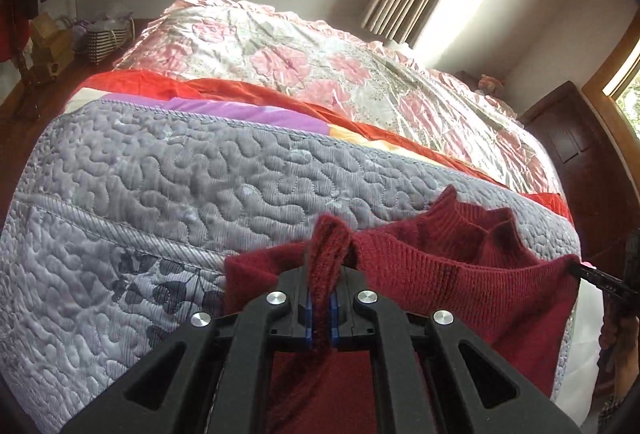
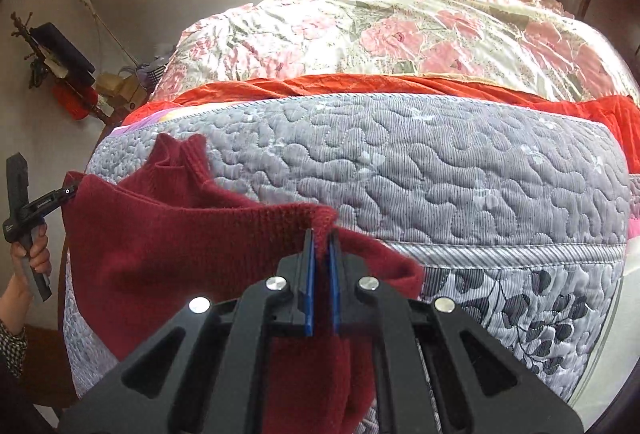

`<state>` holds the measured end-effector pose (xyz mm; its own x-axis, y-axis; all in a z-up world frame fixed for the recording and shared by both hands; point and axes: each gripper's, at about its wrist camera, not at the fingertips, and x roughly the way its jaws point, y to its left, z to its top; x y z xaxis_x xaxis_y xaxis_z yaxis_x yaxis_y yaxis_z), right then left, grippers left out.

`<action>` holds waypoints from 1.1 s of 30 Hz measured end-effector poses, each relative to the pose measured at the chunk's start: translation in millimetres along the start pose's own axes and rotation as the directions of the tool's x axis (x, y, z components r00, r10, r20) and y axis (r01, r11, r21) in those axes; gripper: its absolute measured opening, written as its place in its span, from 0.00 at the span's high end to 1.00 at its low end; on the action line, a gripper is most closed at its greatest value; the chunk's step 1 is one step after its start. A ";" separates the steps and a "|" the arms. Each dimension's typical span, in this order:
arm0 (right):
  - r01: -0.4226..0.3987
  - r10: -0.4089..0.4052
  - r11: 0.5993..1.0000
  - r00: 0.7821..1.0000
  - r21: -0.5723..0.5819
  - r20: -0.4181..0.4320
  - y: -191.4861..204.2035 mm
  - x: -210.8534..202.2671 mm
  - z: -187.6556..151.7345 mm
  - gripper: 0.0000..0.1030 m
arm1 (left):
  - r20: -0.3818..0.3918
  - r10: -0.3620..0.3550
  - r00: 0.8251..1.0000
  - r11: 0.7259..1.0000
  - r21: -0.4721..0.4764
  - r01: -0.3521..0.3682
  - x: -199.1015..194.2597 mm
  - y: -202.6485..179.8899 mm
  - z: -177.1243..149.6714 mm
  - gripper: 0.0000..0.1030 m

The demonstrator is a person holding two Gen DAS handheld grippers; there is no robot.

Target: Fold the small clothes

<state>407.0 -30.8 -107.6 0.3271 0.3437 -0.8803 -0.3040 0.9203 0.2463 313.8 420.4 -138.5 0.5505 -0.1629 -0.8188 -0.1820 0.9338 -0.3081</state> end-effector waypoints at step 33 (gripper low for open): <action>-0.121 0.126 0.992 0.977 0.041 -0.171 17.3 -36.7 -202.7 0.93 | -0.270 0.125 0.955 0.992 0.014 -0.126 -32.4 30.1 -176.6 0.49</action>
<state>208.4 -65.4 -153.2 0.1285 0.4202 -0.8983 -0.3049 0.8787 0.3674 146.6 397.5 -206.8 0.2832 -0.1245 -0.9510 -0.2388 0.9512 -0.1956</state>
